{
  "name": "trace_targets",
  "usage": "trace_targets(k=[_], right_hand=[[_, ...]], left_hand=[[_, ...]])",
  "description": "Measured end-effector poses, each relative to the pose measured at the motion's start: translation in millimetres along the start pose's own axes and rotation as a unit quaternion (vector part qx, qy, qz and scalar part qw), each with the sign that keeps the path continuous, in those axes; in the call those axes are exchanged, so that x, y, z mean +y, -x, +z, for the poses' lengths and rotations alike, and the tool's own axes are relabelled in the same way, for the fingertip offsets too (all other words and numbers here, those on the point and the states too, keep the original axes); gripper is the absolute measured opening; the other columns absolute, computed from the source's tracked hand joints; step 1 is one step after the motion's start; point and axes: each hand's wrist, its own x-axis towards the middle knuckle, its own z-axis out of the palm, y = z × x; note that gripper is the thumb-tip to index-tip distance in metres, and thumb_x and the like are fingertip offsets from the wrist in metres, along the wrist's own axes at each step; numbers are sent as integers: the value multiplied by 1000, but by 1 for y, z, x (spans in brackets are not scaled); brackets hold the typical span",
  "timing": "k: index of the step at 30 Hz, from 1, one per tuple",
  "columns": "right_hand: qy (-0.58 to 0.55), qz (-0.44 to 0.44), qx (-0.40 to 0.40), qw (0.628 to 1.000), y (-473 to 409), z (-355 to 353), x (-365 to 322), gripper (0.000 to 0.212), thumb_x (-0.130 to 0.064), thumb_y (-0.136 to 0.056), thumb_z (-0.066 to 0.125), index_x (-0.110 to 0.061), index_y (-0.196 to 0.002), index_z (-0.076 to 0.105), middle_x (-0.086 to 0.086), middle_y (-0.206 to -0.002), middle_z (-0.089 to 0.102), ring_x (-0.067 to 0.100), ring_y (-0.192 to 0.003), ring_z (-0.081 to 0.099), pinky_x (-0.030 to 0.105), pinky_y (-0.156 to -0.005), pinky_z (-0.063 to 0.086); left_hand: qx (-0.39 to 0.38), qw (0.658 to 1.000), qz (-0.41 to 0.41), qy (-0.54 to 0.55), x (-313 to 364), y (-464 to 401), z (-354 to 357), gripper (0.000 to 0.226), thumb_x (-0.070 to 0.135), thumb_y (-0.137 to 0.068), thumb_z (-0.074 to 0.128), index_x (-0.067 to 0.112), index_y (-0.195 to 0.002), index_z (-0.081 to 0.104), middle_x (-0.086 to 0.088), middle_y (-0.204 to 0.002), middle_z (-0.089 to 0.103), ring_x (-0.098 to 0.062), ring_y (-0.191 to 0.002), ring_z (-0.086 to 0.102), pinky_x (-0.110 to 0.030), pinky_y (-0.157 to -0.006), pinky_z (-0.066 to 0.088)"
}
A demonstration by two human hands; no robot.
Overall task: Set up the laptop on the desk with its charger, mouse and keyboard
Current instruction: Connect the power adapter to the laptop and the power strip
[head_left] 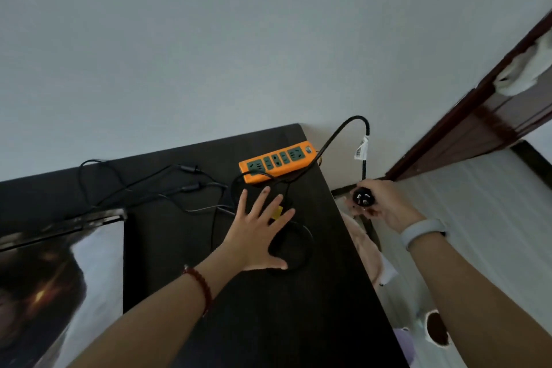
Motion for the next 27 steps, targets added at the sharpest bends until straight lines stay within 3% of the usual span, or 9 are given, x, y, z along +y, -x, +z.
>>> trace_targets(k=[3, 7, 8, 12, 16, 18, 21, 23, 27], right_hand=[[12, 16, 11, 1000, -5, 7, -7, 27, -18, -86, 53, -1, -105, 61, 16, -89, 66, 23, -65, 62, 11, -33, 36], [13, 18, -11, 1000, -2, 19, -12, 15, -10, -88, 50, 1, -91, 60, 2, -41, 62, 9, -33, 55, 10, -28, 31], [16, 16, -18, 1000, 0, 23, -14, 12, -6, -88, 50, 2, -88, 59, 2, -37, 60, 7, -29, 52, 10, -28, 31], [132, -38, -45, 990, 6, 35, -11, 24, -2, -89, 50, 13, -105, 58, 14, -71, 61, 8, -45, 55, 16, -42, 42], [211, -84, -48, 973, 2, 52, -8, 23, -16, -91, 49, -2, -102, 63, 3, -65, 67, 19, -73, 62, 28, -67, 45], [227, -115, -61, 965, -3, 63, -7, 23, -20, -91, 49, -5, -100, 65, -3, -57, 68, 20, -72, 62, 30, -65, 45], [233, -135, -85, 959, -7, 79, -4, 21, -25, -92, 48, -12, -96, 64, -1, -67, 70, 25, -85, 64, 28, -67, 44], [234, -147, -84, 957, -9, 87, -2, 24, -26, -92, 47, -12, -98, 65, 0, -72, 70, 20, -81, 62, 22, -60, 39], [235, -191, -59, 951, -13, 107, -8, 23, -25, -91, 51, -9, -89, 66, 4, -79, 62, 14, -73, 55, 23, -61, 38]], left_hand=[[-34, 998, 22, -47, -10, -25, 2, 99, 77, -68, 49, 39, -144, -1, -4, -158, -4, -38, -139, -20, -68, -101, -18], [-10, 999, 34, -1, -17, -26, 5, 72, 60, -77, 57, 38, -136, 22, -10, -152, 20, -39, -140, 13, -62, -109, 13], [-8, 999, 43, -6, -19, -22, 5, 67, 56, -79, 57, 37, -134, 25, -11, -149, 24, -39, -138, 19, -58, -108, 19], [4, 995, 85, -55, -36, 11, 9, 63, 56, -70, 66, 35, -124, 43, -11, -135, 48, -37, -123, 47, -54, -97, 38], [41, 987, 125, -92, -62, 39, 7, 70, 61, -60, 71, 34, -121, 49, -7, -123, 58, -32, -113, 57, -52, -91, 45], [57, 985, 124, -105, -75, 46, 3, 71, 60, -61, 70, 34, -123, 48, -7, -122, 58, -32, -112, 58, -53, -90, 45], [79, 985, 99, -117, -90, 51, -6, 68, 61, -64, 67, 35, -124, 50, -7, -119, 59, -33, -109, 59, -51, -85, 47], [94, 985, 78, -119, -97, 48, -13, 68, 61, -64, 67, 34, -125, 52, -7, -117, 60, -33, -108, 59, -50, -83, 48], [94, 988, 20, -117, -109, 32, -25, 72, 61, -63, 69, 32, -127, 53, -9, -116, 62, -32, -105, 61, -49, -81, 49]])
